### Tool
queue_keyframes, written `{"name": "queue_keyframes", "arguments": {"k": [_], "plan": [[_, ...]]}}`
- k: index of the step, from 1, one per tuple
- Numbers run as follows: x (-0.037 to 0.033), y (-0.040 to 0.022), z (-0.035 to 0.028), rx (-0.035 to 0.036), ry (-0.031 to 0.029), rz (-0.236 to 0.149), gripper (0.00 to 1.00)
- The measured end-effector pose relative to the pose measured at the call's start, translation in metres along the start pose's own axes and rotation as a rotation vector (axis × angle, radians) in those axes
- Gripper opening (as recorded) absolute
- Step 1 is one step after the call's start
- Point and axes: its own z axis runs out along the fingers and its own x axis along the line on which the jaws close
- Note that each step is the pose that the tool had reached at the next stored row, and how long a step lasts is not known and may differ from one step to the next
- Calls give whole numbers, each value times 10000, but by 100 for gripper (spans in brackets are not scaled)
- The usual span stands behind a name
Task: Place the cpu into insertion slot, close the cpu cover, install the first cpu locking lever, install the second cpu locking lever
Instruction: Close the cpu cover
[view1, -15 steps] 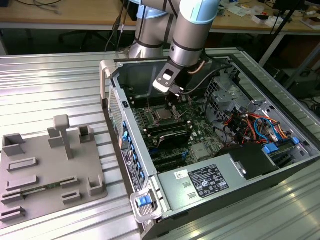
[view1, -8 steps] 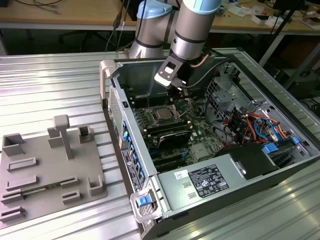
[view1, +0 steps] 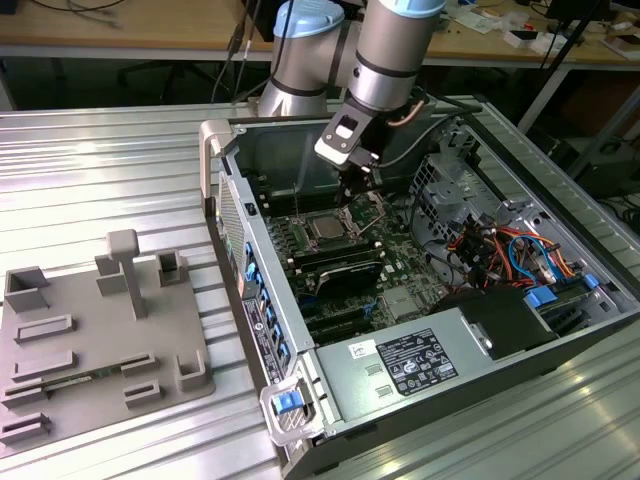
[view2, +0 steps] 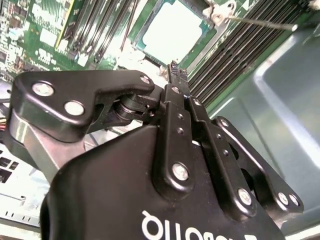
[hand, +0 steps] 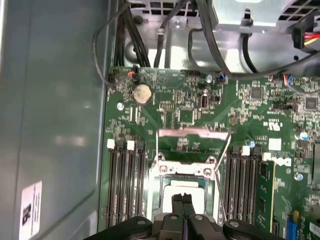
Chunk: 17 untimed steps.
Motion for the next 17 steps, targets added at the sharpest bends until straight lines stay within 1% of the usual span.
{"name": "queue_keyframes", "arguments": {"k": [2,3,5,8,10,11,12,15,17], "plan": [[6,46,2,0,1,-13,11],[8,59,3,0,0,-17,11],[13,67,-8,1,-2,-20,11],[23,71,-76,-2,-5,-22,11],[33,88,-116,-5,-23,-23,11],[36,113,-119,-5,-35,-22,11],[39,152,-120,-3,-43,-22,11],[41,215,-119,-4,-43,-22,11],[40,279,-117,-3,-45,-23,11]]}}
